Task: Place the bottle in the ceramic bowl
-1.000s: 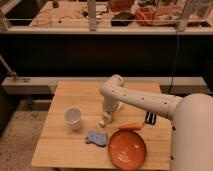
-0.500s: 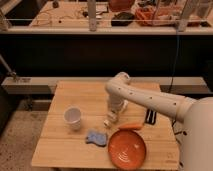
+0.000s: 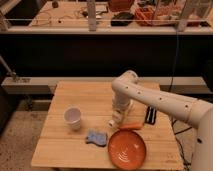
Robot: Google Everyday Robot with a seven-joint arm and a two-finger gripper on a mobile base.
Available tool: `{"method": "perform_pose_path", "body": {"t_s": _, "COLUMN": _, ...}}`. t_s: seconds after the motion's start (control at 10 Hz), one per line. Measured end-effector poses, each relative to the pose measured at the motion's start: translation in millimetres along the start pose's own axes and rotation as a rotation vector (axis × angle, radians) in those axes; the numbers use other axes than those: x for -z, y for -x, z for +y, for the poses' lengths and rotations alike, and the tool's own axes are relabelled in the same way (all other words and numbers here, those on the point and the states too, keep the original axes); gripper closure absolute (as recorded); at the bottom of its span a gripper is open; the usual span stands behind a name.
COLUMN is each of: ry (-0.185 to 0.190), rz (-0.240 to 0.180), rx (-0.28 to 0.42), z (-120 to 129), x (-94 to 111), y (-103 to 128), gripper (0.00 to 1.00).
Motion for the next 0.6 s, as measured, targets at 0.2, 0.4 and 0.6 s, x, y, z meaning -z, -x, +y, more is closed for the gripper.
{"method": "perform_pose_path", "body": {"t_s": 0.2, "ry": -0.005, "rz": -0.001, "rx": 0.002, "z": 4.0, "x": 4.4, "y": 2.6, "gripper": 0.99}}
{"method": "perform_pose_path", "body": {"t_s": 0.4, "ry": -0.005, "rz": 0.001, "rx": -0.002, "z": 27.2, "x": 21.6, "y": -3.7, "gripper": 0.99}}
{"method": "perform_pose_path", "body": {"t_s": 0.6, "ry": -0.005, "rz": -0.002, "rx": 0.000, "z": 34.5, "x": 28.8, "y": -2.9, "gripper": 0.99}}
